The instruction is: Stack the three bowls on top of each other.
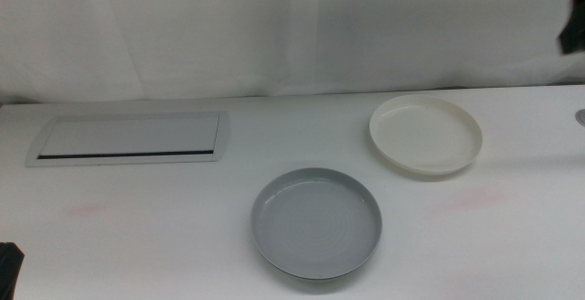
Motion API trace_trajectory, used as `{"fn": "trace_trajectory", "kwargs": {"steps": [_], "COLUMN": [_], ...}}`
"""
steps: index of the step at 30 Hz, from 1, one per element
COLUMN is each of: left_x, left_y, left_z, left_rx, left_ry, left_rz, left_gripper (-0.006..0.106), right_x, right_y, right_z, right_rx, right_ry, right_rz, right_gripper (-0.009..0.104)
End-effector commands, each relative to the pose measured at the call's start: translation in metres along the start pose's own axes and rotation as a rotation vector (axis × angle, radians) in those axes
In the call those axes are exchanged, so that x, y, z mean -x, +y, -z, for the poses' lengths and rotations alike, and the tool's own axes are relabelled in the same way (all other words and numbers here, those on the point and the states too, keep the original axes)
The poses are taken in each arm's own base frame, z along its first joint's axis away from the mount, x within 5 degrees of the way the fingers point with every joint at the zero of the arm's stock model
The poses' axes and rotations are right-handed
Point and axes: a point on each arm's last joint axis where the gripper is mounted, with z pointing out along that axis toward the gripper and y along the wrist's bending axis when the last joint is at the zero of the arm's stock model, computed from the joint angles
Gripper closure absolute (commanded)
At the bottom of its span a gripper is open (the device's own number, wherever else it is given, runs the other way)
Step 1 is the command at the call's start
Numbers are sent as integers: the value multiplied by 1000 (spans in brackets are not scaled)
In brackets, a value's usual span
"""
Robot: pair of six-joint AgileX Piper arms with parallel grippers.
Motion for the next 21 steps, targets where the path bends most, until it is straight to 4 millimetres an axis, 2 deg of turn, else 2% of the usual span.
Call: {"fn": "trace_trajectory", "kwargs": {"steps": [1,3,6,13,16,17,21], "left_x": [2,2,2,2,2,2,2], "left_y": [0,0,0,0,0,0,0], "left_z": [1,1,1,1,1,1,1], "left_rx": [3,3,3,3,3,3,3], "left_ry": [-11,-11,-11,-11,-11,-11,-11], "left_rz": [15,15,15,15,15,15,15], "left_gripper": [103,103,103,103,103,103,103], "right_x": [-5,-6,-3,15,18,19,18], "right_y": [-8,-8,-7,2,7,10,16], "right_z": [23,27,18,-41,-73,-93,-130], "right_rx": [-29,-29,-23,-4,3,16,25], "right_ry": [-41,-51,-42,-16,21,39,80], "right_rz": [6,2,-16,-3,6,4,2], "right_gripper": [-7,-7,-7,-7,-7,-7,-7]}}
